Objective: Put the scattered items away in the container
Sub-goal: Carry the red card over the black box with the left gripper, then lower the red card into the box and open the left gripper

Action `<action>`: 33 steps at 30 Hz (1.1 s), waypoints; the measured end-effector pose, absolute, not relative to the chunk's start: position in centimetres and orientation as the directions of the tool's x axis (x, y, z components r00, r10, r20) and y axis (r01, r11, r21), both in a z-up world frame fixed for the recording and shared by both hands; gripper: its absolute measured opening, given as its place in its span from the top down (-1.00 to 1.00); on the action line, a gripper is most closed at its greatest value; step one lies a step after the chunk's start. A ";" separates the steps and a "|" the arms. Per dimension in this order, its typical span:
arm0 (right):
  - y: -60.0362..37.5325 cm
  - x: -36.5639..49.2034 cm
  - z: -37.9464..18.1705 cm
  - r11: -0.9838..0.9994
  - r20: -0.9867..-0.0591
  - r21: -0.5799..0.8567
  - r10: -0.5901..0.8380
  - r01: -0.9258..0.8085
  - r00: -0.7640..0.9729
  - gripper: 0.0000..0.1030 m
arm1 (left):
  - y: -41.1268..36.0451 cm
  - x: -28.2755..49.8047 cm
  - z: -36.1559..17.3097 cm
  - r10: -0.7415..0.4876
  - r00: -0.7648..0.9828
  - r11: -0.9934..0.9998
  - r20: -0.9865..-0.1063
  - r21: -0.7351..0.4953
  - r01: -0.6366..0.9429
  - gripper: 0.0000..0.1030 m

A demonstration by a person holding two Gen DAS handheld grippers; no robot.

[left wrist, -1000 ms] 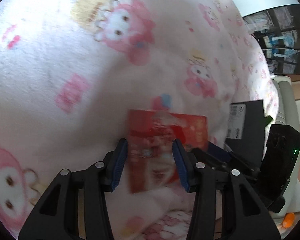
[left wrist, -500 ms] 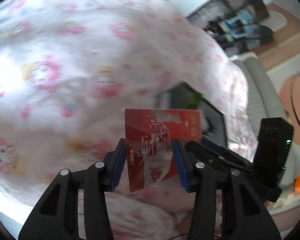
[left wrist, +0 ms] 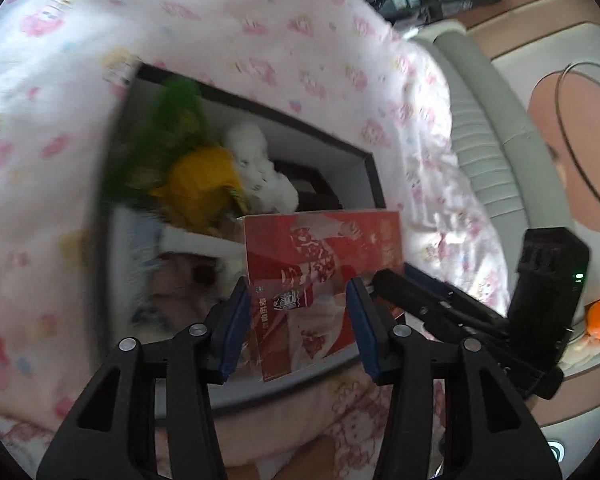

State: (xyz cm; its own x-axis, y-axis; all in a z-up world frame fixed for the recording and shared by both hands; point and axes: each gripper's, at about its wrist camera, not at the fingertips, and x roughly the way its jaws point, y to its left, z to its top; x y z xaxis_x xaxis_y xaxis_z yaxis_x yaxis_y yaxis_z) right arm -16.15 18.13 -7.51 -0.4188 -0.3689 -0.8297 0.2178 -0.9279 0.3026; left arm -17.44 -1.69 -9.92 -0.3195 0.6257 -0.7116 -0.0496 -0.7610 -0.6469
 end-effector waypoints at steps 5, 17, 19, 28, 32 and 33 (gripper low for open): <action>21.2 -19.2 -9.1 -0.931 -0.821 0.325 -0.366 0.169 -0.439 -0.04 | 1.1 -20.1 -10.7 0.548 -0.321 -0.825 -0.772 -0.561 -0.059 0.08; 21.7 -22.1 -12.2 -0.955 -0.852 0.265 -0.298 0.136 -0.430 -0.04 | 4.0 -22.6 -14.0 0.493 -0.287 -0.864 -0.821 -0.501 -0.051 0.08; 22.0 -22.0 -12.4 -0.957 -0.856 0.256 -0.290 0.136 -0.429 -0.04 | 4.5 -22.8 -14.4 0.452 -0.282 -0.888 -0.846 -0.459 -0.045 0.08; 23.5 -19.0 -10.6 -0.979 -0.830 0.163 -0.203 0.122 -0.519 -0.03 | 3.4 -19.6 -11.4 0.375 -0.376 -0.922 -0.847 -0.383 -0.058 0.19; 23.1 -19.4 -11.7 -0.953 -0.846 0.260 -0.302 0.155 -0.440 -0.03 | 3.4 -18.6 -12.5 0.320 -0.363 -0.938 -0.875 -0.346 0.008 0.43; 22.9 -19.4 -12.1 -0.948 -0.853 0.275 -0.318 0.160 -0.413 -0.03 | 3.4 -18.3 -12.5 0.320 -0.372 -0.937 -0.871 -0.348 0.010 0.43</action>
